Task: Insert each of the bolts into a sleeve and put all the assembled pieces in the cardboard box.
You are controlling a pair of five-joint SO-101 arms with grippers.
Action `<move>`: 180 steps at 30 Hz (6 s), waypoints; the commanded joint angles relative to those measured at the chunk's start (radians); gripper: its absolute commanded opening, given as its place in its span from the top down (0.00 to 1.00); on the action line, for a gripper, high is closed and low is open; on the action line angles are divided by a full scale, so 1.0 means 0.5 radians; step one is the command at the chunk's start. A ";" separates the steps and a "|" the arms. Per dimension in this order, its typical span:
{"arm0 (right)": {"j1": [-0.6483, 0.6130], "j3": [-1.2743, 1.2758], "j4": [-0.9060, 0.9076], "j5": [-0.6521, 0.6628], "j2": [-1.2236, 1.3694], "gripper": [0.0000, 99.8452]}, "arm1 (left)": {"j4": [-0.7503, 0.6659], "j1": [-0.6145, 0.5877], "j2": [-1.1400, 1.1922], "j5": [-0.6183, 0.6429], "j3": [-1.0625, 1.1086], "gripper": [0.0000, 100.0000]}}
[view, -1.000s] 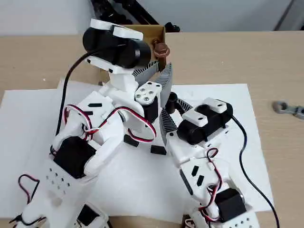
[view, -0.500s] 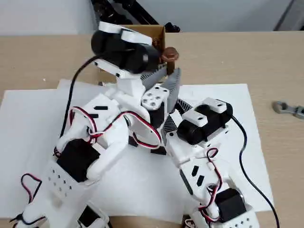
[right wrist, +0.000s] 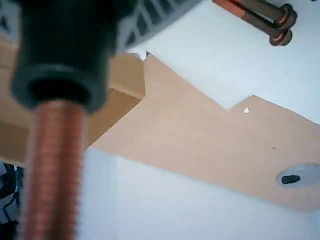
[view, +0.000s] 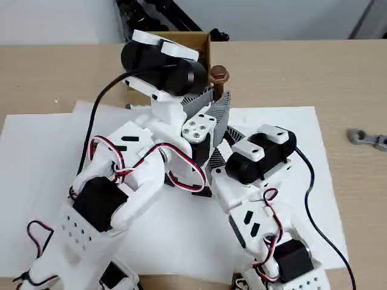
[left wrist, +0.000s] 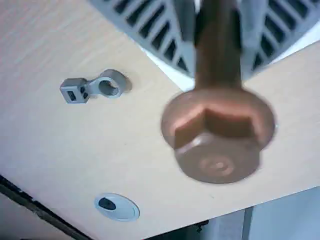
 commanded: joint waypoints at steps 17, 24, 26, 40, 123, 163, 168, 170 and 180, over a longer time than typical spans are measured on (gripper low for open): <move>-0.002 -0.123 -0.035 -0.006 -0.002 1.00 | -0.052 -0.058 -0.021 -0.025 0.173 0.99; -0.002 -0.123 -0.035 -0.006 -0.002 1.00 | -0.043 -0.055 -0.021 -0.025 0.173 0.99; -0.002 -0.123 -0.035 -0.006 -0.002 1.00 | -0.015 -0.055 -0.021 -0.018 0.167 0.99; -0.002 -0.123 -0.035 -0.003 0.008 1.00 | 0.390 -0.046 -0.009 -0.012 -0.075 0.87; 0.241 -5.524 0.870 -0.074 5.544 0.84 | 1.280 -1.777 -0.025 -0.580 -0.011 0.99; 0.253 -5.625 2.220 -0.120 4.095 1.00 | 1.587 -1.771 1.016 -0.905 -0.416 0.90; 0.253 -5.490 2.226 -0.040 3.936 1.00 | 1.577 -1.771 1.019 -0.948 -0.416 0.90; 0.250 -5.287 2.226 -0.021 3.813 1.00 | 1.571 -1.774 1.010 -0.961 -0.416 0.90; 0.229 -3.882 2.205 -0.028 2.868 1.00 | 1.559 -1.774 1.019 -1.022 -0.416 0.90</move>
